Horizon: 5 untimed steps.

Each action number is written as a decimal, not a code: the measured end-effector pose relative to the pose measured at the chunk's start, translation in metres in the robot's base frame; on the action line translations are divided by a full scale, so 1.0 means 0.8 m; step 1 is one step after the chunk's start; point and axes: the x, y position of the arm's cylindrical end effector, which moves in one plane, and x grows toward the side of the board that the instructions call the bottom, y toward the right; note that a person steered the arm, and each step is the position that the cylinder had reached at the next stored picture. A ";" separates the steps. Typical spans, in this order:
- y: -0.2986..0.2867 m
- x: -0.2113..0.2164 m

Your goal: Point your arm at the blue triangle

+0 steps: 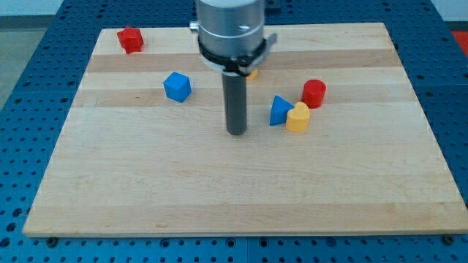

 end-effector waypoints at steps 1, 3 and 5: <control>0.038 0.009; 0.064 0.001; 0.064 -0.028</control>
